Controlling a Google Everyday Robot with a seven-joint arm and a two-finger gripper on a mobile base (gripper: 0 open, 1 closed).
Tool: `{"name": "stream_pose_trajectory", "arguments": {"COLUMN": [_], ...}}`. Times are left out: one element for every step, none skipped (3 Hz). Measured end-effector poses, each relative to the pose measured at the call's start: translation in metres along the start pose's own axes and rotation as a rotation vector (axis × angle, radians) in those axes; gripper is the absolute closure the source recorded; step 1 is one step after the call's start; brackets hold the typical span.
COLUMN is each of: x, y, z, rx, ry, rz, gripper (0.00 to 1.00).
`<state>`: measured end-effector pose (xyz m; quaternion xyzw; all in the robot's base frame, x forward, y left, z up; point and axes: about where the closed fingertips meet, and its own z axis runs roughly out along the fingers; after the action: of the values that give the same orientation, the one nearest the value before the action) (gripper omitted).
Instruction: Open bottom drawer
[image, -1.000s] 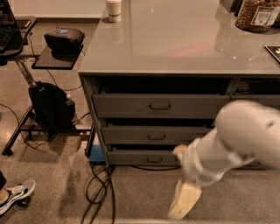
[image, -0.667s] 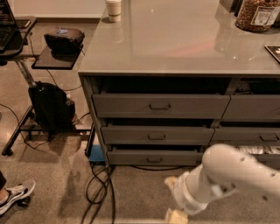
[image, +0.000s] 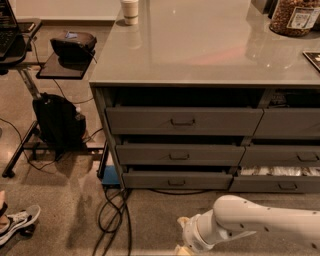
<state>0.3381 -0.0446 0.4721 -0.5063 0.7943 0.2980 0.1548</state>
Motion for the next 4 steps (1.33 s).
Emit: {"name": "stream_pose_trajectory", "arguments": {"x": [0.002, 0.007, 0.007, 0.014], "y": [-0.038, -0.081, -0.081, -0.096], "z": [0.039, 0.058, 0.057, 0.05], "rx": [0.017, 0.054, 0.055, 0.147], "ry": [-0.05, -0.091, -0.091, -0.09], "rz": [0.028, 0.072, 0.072, 0.09], "gripper": [0.0, 0.0, 0.0, 0.0]}}
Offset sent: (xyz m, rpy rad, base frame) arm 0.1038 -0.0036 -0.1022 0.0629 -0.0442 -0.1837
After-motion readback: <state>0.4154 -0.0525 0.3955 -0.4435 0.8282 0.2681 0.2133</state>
